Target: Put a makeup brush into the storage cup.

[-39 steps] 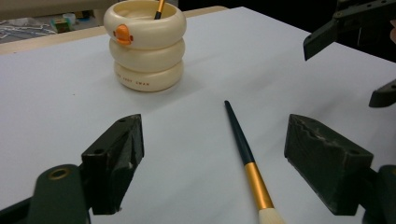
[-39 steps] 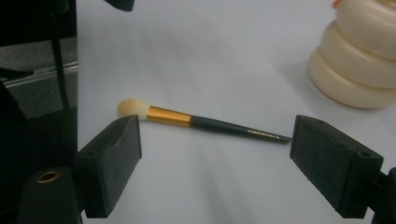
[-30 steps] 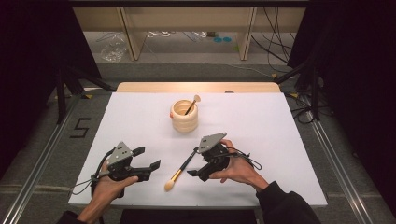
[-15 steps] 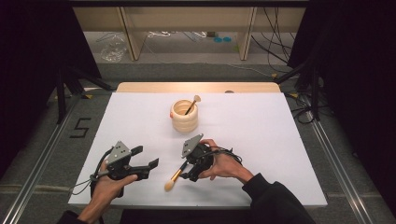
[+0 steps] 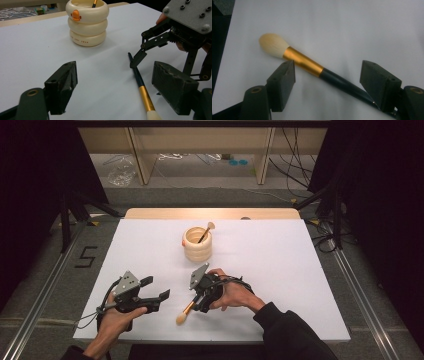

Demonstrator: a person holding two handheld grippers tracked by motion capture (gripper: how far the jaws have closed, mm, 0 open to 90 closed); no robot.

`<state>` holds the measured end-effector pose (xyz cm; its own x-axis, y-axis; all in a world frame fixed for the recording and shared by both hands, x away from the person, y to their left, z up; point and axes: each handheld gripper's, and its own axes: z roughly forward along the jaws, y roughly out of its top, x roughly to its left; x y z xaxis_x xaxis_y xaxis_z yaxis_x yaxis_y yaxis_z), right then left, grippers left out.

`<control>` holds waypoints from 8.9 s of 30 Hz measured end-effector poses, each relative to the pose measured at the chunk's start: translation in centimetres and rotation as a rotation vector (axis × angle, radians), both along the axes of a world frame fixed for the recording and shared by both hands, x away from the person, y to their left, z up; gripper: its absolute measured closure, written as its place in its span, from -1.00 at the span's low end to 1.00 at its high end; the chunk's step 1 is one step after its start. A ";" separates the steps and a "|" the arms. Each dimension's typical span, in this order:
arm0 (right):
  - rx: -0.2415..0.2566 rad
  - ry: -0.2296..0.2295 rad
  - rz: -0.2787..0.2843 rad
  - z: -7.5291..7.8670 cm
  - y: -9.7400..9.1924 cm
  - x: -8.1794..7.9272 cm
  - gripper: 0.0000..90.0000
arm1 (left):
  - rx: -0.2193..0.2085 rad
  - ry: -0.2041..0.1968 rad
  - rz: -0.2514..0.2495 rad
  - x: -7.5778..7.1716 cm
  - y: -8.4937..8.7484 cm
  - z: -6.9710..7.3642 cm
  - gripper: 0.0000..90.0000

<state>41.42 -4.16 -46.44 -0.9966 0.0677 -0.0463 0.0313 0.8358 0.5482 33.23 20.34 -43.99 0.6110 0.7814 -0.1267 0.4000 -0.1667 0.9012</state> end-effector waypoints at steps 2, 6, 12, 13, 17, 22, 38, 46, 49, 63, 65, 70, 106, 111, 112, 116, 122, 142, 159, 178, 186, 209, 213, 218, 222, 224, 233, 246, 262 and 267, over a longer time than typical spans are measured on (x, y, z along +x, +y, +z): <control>-0.009 -0.009 0.011 -0.2 0.2 0.1 -0.30 | -0.001 -0.001 -0.002 0.0 0.0 0.0 -0.54; -0.028 0.002 0.005 -0.4 0.3 0.1 -0.27 | -0.002 0.000 0.001 0.0 0.0 0.0 -0.54; -0.051 0.010 0.009 -0.7 0.5 0.2 -0.16 | 0.007 -0.011 -0.010 0.0 0.1 0.1 -0.54; -0.055 0.014 0.010 -0.7 0.6 0.2 -0.14 | 0.008 -0.011 -0.010 0.0 0.1 0.1 -0.54; -0.061 0.014 0.012 -0.8 0.7 0.3 -0.09 | 0.007 -0.011 -0.009 0.0 0.1 0.1 -0.54; -0.092 0.000 0.030 -0.7 0.6 0.5 0.08 | 0.007 -0.009 -0.011 0.0 0.1 0.1 -0.54; -0.151 0.065 0.004 -0.2 0.8 0.6 0.49 | -0.012 -0.003 0.006 0.0 0.1 0.1 -0.53; -0.187 0.073 0.004 0.0 1.0 0.6 0.59 | -0.009 -0.003 0.006 0.0 0.1 0.1 -0.53; -0.192 0.079 0.003 0.0 1.0 0.7 0.63 | -0.004 -0.005 0.004 0.0 0.1 0.1 -0.53; -0.276 0.110 -0.001 0.4 1.5 0.8 0.73 | -0.010 -0.003 0.004 0.0 0.2 0.0 -0.53; -0.283 0.107 0.001 0.4 1.6 0.9 0.73 | -0.005 -0.002 0.007 0.0 0.2 0.0 -0.53; -0.299 0.121 -0.014 0.4 1.7 0.9 0.73 | 0.008 -0.008 -0.004 0.1 0.1 0.1 -0.53; -0.334 0.098 -0.016 0.6 1.9 1.1 0.75 | -0.012 -0.006 0.009 0.0 0.2 0.0 -0.52; -0.324 0.135 -0.038 0.8 1.9 1.0 0.75 | -0.007 -0.003 0.013 0.0 0.2 0.1 -0.52; -0.314 0.115 -0.019 0.7 1.8 1.1 0.75 | -0.010 -0.003 0.016 0.0 0.2 0.0 -0.52; -0.298 0.103 -0.032 0.9 1.7 1.1 0.75 | 0.003 -0.010 0.008 0.0 0.3 0.1 -0.51; -0.267 0.095 -0.057 1.6 1.2 1.5 0.75 | -0.011 0.002 0.019 0.0 0.4 0.1 -0.51; -0.032 0.020 -0.148 4.4 -1.3 3.0 0.75 | -0.028 0.037 0.041 0.2 0.5 -0.1 -0.50; 0.232 -0.048 -0.175 6.9 -3.2 2.4 0.75 | -0.039 0.035 0.005 0.3 0.3 -0.1 -0.49; 0.436 -0.049 -0.320 7.7 -5.3 4.5 0.75 | -0.047 0.045 0.014 0.2 0.2 -0.1 -0.49; 0.482 -0.047 -0.355 7.6 -5.7 5.5 0.75 | -0.046 0.046 0.013 0.2 0.2 -0.1 -0.49; 0.547 -0.078 -0.316 8.5 -5.7 4.1 0.75 | -0.137 -0.024 0.014 3.1 -1.0 2.8 -0.43; 0.542 -0.078 -0.297 8.6 -5.6 3.8 0.75 | -0.147 -0.026 -0.011 3.5 -1.7 3.1 -0.42; 0.546 -0.072 -0.285 8.6 -5.3 3.5 0.75 | -0.153 -0.037 -0.022 3.7 -2.2 3.6 -0.40; 0.552 -0.078 -0.277 8.4 -5.1 3.2 0.75 | -0.172 -0.030 -0.030 3.9 -2.4 3.9 -0.37; 0.544 -0.067 -0.266 8.5 -5.1 3.0 0.75 | -0.189 -0.028 -0.035 4.0 -2.4 4.1 -0.36; 0.535 -0.057 -0.253 8.0 -5.1 2.5 0.75 | -0.205 -0.025 -0.046 4.3 -2.7 4.3 -0.29; 0.512 -0.032 -0.246 6.4 -4.9 1.8 0.75 | -0.190 -0.015 -0.061 4.4 -3.0 4.0 -0.24; 0.508 -0.025 -0.214 6.1 -4.0 1.2 0.75 | -0.233 0.013 -0.094 4.8 -3.5 3.6 0.01; 0.509 -0.021 -0.207 6.0 -3.8 1.1 0.75 | -0.246 0.023 -0.099 4.9 -3.6 3.5 0.07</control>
<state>42.47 -7.97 -40.41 -0.9594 0.2811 0.0237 0.1515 0.4426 0.8838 38.10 16.77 -40.47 0.6779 0.6618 -0.3202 0.4134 0.0171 0.9104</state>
